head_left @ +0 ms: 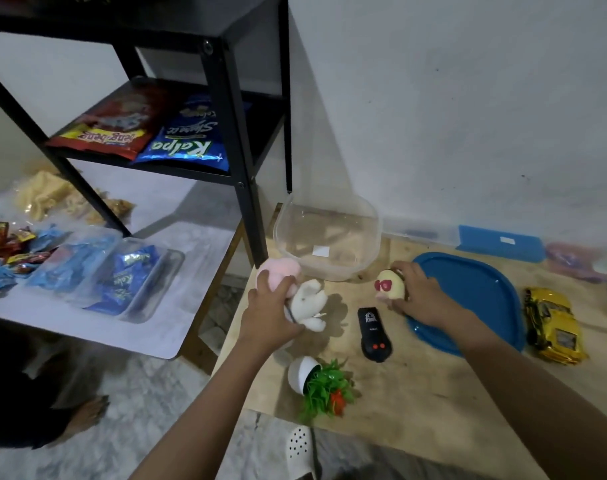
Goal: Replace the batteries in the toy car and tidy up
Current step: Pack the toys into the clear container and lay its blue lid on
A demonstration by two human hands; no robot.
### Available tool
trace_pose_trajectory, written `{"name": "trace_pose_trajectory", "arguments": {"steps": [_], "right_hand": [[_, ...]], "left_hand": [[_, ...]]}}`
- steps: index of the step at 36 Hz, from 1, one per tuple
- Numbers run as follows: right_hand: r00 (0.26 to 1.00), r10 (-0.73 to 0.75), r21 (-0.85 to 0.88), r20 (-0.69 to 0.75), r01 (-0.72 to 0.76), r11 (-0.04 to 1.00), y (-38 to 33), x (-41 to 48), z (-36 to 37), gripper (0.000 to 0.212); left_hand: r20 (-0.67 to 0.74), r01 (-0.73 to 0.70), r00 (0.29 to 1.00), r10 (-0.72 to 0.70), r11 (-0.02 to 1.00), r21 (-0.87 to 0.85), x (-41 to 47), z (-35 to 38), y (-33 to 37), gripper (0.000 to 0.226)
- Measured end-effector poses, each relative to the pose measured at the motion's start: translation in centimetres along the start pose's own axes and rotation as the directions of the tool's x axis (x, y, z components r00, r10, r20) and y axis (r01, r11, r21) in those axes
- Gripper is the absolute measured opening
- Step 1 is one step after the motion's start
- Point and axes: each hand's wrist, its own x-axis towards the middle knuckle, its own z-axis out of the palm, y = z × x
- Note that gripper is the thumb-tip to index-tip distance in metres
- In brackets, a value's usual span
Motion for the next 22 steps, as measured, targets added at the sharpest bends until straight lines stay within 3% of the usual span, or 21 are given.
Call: {"name": "trace_pose_trajectory", "arguments": {"steps": [5, 10, 15, 22], "right_hand": [[0.997, -0.065, 0.027, -0.031, 0.066, 0.997, -0.8, -0.8, -2.6, 0.069], [0.973, -0.192, 0.043, -0.129, 0.198, 0.979, -3.6, -0.3, -4.2, 0.069], [0.95, -0.277, -0.022, -0.146, 0.276, 0.961, -5.9, 1.8, -3.5, 0.068], [0.973, -0.214, -0.152, -0.09, 0.199, 0.968, -5.9, 5.9, -1.0, 0.068]], "left_hand": [[-0.185, -0.112, 0.979, 0.089, 0.987, -0.114, -0.8, -2.1, 1.5, 0.074], [-0.251, -0.194, 0.956, 0.153, 0.97, -0.149, 1.9, -4.1, 4.0, 0.078], [-0.235, -0.244, 0.952, 0.197, 0.951, -0.192, 6.7, -4.9, 5.7, 0.079], [-0.067, -0.15, 0.988, 0.139, 0.962, -0.226, 11.8, -3.0, 4.2, 0.084]]}}
